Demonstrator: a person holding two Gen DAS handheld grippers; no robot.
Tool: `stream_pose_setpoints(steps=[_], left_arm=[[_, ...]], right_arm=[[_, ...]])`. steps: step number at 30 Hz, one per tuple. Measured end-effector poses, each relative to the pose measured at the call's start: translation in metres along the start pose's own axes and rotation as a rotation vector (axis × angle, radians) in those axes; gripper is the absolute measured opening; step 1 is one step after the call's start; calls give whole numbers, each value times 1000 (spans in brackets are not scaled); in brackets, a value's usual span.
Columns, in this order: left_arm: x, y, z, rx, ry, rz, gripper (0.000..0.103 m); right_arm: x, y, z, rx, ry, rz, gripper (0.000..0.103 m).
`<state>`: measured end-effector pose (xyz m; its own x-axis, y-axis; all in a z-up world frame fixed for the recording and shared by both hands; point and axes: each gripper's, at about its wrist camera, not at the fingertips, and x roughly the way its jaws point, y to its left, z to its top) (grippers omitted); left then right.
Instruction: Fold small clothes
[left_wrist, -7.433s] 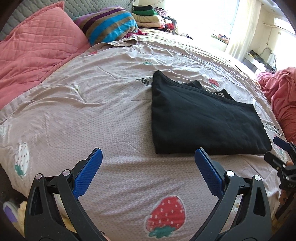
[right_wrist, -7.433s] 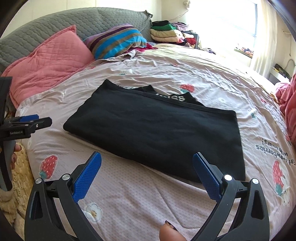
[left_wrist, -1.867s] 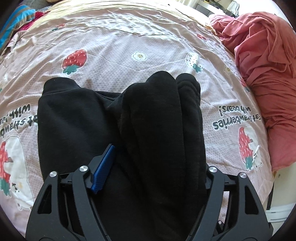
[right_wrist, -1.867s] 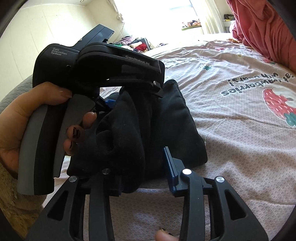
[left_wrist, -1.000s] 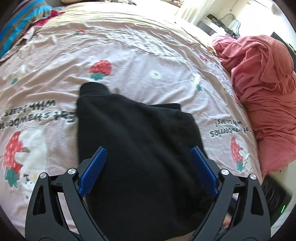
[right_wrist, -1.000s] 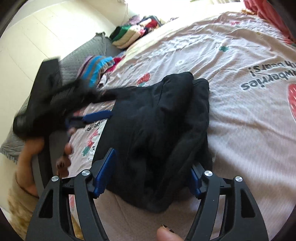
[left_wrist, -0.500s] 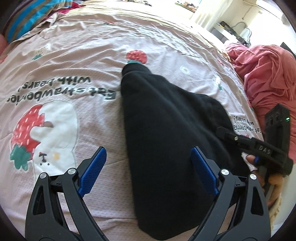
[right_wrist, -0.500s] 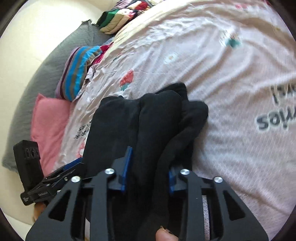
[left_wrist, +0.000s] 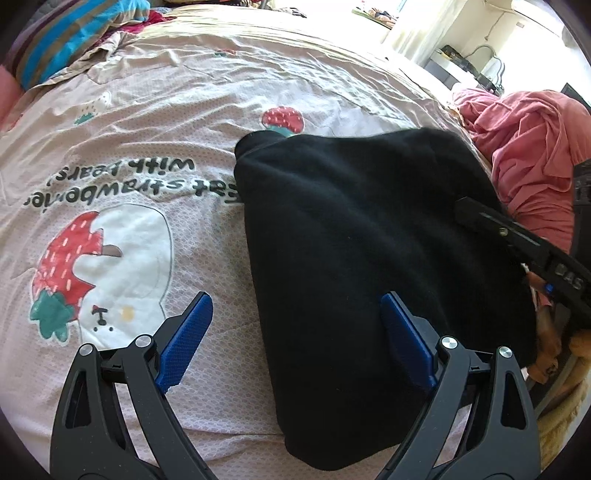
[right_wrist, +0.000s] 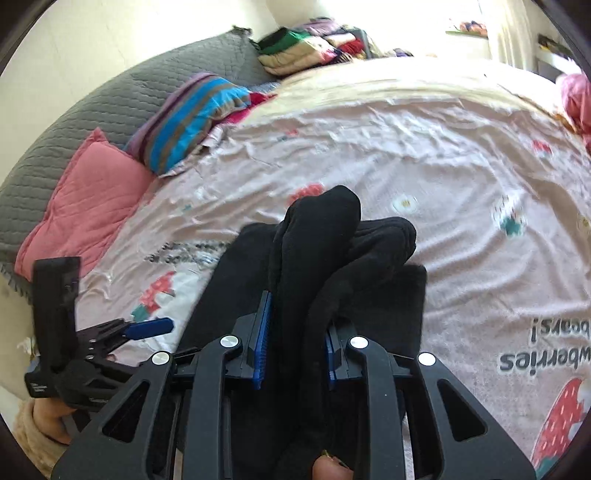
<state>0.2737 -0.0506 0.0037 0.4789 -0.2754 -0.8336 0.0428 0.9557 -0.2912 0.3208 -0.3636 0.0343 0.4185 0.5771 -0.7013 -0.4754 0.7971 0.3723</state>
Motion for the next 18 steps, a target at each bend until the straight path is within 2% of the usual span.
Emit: stream_pose_setpoints(steps=[4, 14, 18], left_arm=[[9, 0, -7, -4, 14, -17, 89], [12, -4, -12, 9, 12, -19, 91], [14, -7, -13, 16, 14, -17, 92]], right_arm=[[9, -16, -7, 49, 12, 2, 22], [19, -36, -24, 92, 17, -8, 22], [22, -38, -26, 103, 29, -44, 27]])
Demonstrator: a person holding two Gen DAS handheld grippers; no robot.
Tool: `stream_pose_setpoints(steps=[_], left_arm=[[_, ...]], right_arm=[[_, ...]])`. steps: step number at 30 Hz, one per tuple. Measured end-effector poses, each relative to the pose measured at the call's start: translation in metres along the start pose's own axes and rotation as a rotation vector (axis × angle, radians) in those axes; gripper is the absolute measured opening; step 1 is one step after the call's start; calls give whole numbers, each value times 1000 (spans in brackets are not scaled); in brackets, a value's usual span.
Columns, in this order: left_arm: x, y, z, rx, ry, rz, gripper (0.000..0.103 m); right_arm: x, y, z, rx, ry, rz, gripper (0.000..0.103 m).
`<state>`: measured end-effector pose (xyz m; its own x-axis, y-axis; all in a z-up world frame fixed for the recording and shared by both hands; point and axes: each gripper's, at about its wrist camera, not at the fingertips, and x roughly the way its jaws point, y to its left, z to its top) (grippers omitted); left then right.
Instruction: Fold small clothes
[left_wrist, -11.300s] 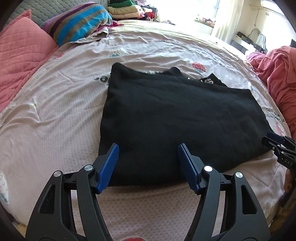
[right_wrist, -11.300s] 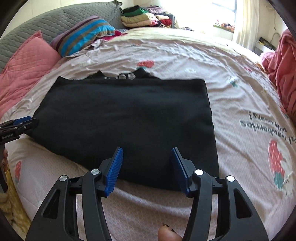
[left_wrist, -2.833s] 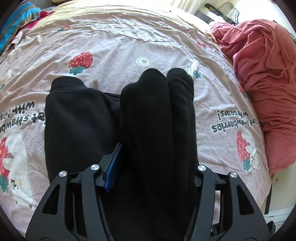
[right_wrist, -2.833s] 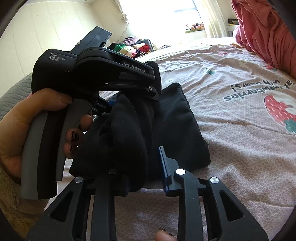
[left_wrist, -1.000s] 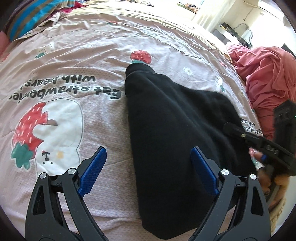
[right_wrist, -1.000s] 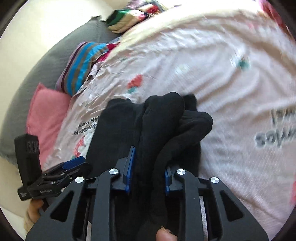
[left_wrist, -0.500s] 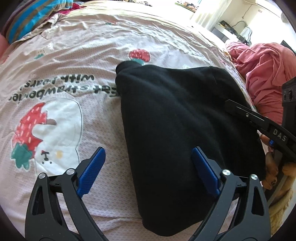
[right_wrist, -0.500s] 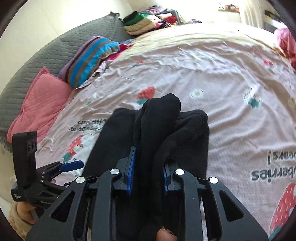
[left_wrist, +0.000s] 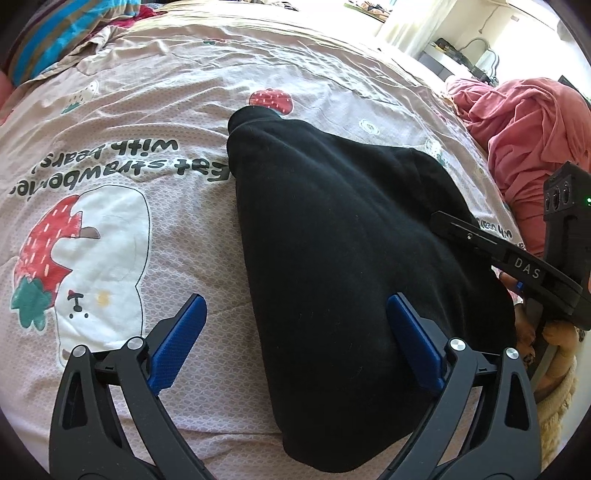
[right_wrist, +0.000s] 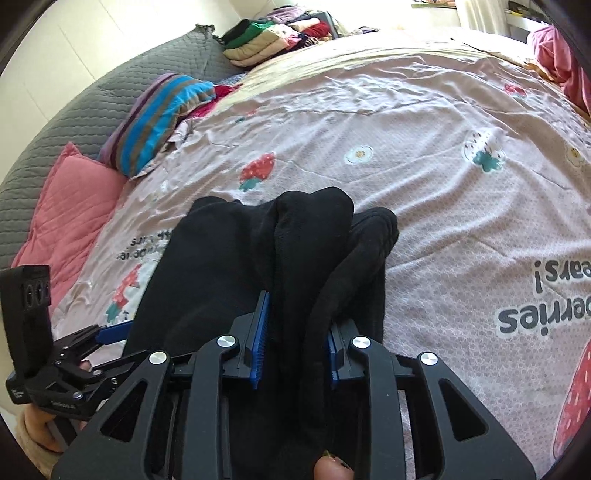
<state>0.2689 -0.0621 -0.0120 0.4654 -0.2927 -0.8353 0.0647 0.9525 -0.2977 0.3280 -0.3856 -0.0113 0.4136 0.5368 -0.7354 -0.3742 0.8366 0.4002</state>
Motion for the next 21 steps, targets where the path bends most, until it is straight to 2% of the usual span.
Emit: stream_pose_setpoints(steps=[3, 4, 6, 8, 12, 15, 19, 21], left_arm=[[1, -1, 0, 1, 0, 3, 92], [1, -1, -1, 2, 0, 3, 92], [1, -1, -1, 2, 0, 4, 92], [1, -2, -1, 6, -2, 6, 92], [-1, -6, -6, 24, -7, 13, 92], [-4, -9, -9, 44, -15, 27, 92], [-8, -11, -13, 60, -25, 38, 92], [-9, -12, -14, 63, -26, 41, 92]], right_arm=[[-3, -2, -2, 11, -12, -24, 39], [-5, -3, -2, 15, -14, -23, 41], [-12, -5, -5, 29, -22, -34, 52], [-23, -6, -9, 34, -44, -50, 57], [-51, -1, -22, 34, -98, -38, 58], [-69, 12, -36, -16, -126, -24, 58], [-68, 22, -56, -57, -98, -17, 58], [-63, 22, -61, -71, -93, -47, 51]])
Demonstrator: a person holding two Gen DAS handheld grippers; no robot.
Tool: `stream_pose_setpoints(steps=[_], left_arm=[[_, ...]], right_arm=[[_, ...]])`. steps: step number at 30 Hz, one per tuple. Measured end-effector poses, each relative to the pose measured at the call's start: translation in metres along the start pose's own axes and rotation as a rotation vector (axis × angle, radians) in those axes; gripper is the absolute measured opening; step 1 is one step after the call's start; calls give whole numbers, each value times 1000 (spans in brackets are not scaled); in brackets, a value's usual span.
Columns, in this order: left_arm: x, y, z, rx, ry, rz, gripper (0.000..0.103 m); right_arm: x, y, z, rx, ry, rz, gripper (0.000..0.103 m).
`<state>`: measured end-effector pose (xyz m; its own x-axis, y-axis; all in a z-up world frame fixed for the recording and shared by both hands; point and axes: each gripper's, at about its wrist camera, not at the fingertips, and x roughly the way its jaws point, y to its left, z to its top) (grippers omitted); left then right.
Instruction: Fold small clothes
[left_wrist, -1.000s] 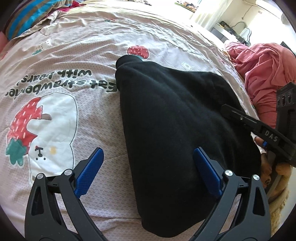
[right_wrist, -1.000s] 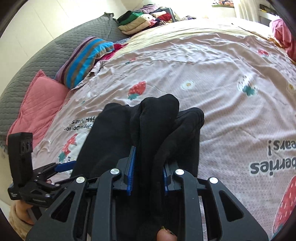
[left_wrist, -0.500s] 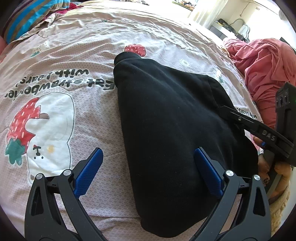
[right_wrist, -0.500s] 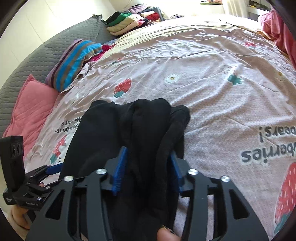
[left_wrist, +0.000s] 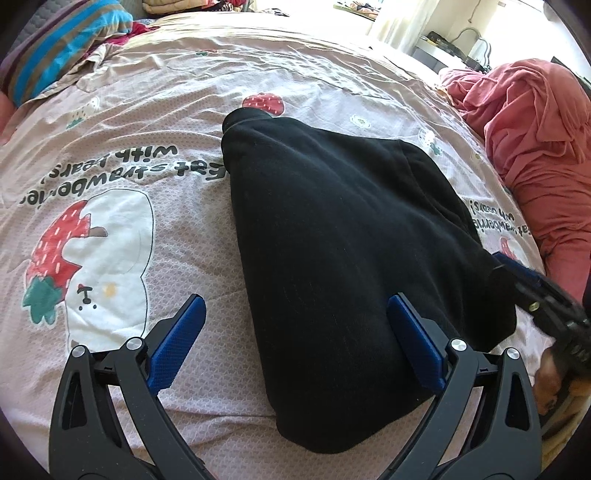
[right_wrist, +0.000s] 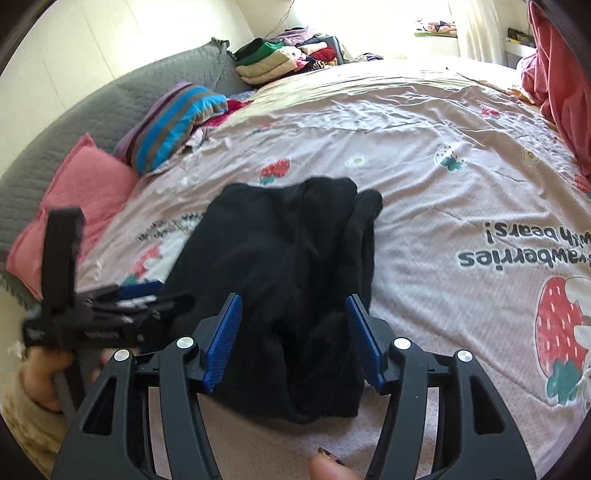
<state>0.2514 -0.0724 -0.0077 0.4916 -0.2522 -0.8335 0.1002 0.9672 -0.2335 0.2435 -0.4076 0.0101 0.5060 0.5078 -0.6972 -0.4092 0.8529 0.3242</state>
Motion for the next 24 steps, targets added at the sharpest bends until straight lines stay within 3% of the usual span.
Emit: stream_pose_setpoints(steps=[2, 8, 11, 14, 17, 20, 24], left_arm=[[-2, 0, -2, 6, -3, 0, 92], [-4, -2, -11, 4, -15, -5, 92], [-5, -2, -13, -5, -21, -9, 92], [-10, -3, -13, 4, -30, -2, 92], [-15, -4, -14, 9, -39, -3, 92], [-20, -5, -16, 13, -47, -4, 92], [-28, -5, -19, 16, -62, -7, 93]], right_arm=[[9, -4, -6, 5, 29, -50, 48], [25, -18, -19, 93, 73, -50, 54], [18, -14, -20, 77, 43, -71, 56], [3, -7, -21, 57, -5, -101, 70], [-15, -1, -22, 37, -61, -125, 75], [-31, 6, -25, 3, -104, -147, 88], [-52, 18, -31, -33, -163, -181, 95]])
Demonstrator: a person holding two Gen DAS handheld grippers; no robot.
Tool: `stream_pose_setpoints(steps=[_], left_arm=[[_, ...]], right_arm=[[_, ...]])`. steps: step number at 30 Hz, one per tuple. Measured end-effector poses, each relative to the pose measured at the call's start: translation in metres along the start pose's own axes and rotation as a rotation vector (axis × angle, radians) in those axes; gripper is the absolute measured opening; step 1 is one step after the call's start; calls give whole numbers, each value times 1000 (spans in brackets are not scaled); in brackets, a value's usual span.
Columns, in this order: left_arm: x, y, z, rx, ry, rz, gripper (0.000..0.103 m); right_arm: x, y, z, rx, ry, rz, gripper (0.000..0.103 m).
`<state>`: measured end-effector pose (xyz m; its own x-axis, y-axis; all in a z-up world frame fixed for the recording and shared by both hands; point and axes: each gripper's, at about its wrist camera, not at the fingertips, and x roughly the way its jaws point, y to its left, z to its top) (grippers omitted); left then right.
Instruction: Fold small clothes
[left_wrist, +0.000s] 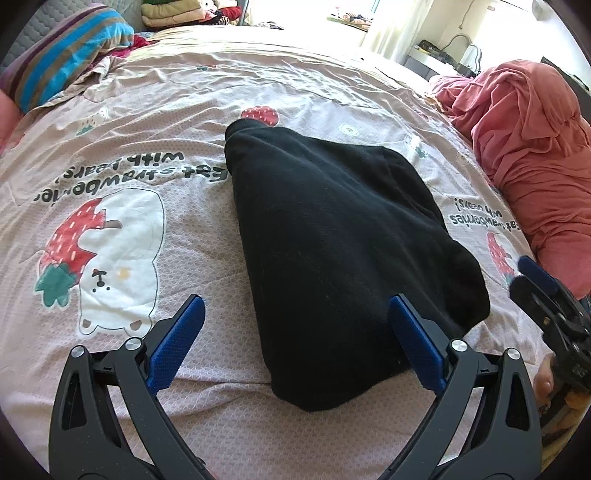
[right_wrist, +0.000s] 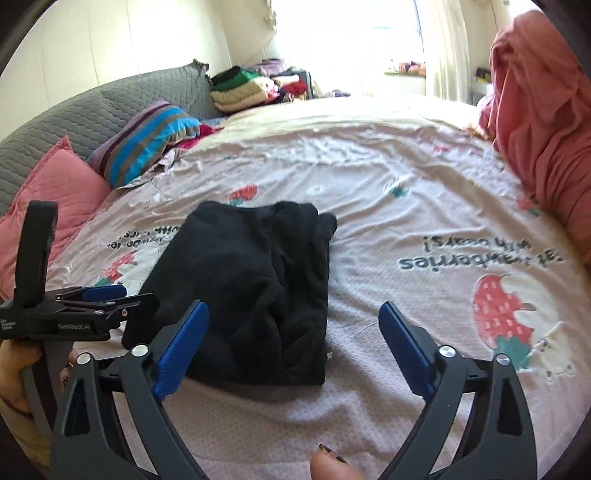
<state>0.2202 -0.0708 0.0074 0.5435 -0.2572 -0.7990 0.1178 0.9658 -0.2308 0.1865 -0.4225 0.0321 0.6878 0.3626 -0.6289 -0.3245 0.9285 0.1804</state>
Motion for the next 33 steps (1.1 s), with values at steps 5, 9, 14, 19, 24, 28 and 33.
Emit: stream_pose_setpoints(steps=[5, 9, 14, 19, 24, 28, 33], left_arm=[[-18, -1, -3, 15, -35, 4, 93], [-37, -3, -7, 35, -75, 12, 93], [-60, -1, -21, 51, -120, 8, 94], [-78, 6, -38, 57, -149, 8, 94], [-89, 14, -61, 72, -166, 20, 94], [-94, 21, -79, 79, -171, 38, 94], [-98, 31, -96, 72, -175, 44, 94]], right_arm=[[-25, 8, -8, 3, -72, -8, 98], [-43, 16, -14, 23, -111, -7, 98], [-60, 33, -22, 10, -143, -25, 98], [-72, 50, -33, -2, -171, -39, 98], [-79, 64, -45, -1, -175, -44, 98], [-76, 73, -58, -5, -131, -62, 98], [-69, 79, -81, 0, -89, -116, 98]])
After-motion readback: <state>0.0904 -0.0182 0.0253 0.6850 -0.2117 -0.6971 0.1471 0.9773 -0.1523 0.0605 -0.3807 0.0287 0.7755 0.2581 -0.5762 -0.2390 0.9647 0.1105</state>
